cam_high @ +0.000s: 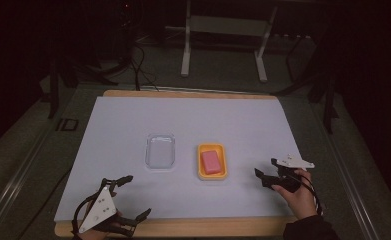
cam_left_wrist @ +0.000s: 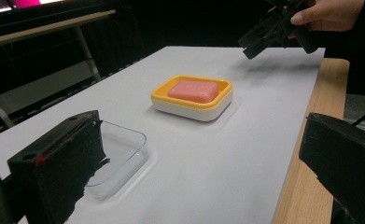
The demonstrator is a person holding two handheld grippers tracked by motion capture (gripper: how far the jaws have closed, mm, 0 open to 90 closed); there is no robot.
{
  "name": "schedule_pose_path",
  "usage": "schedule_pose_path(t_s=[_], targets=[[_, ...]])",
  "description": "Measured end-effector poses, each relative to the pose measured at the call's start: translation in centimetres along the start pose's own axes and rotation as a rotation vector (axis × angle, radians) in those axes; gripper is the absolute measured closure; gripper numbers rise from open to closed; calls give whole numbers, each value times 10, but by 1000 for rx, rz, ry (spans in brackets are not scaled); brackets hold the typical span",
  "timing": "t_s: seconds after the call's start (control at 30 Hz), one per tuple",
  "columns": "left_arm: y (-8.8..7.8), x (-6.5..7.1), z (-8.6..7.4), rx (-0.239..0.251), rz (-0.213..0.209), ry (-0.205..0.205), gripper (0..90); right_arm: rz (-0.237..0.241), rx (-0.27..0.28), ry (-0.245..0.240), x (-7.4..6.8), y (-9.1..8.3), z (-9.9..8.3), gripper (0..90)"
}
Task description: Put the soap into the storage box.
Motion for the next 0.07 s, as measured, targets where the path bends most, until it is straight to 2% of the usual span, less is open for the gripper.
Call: schedule_pose_path(t_s=[0.07], targets=[[0, 0, 0, -1, 0, 0, 6, -1, -5, -6, 0, 1, -1, 221]])
Point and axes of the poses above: each handheld gripper's, and its own axes: y roughly forward along the jaws, z roughly out of its top, x roughly to its right, the point moved 5 cm from there along y, roughly forward along the jaws, and after that the axes turned 15 degrees about x, right-handed, at the moved point
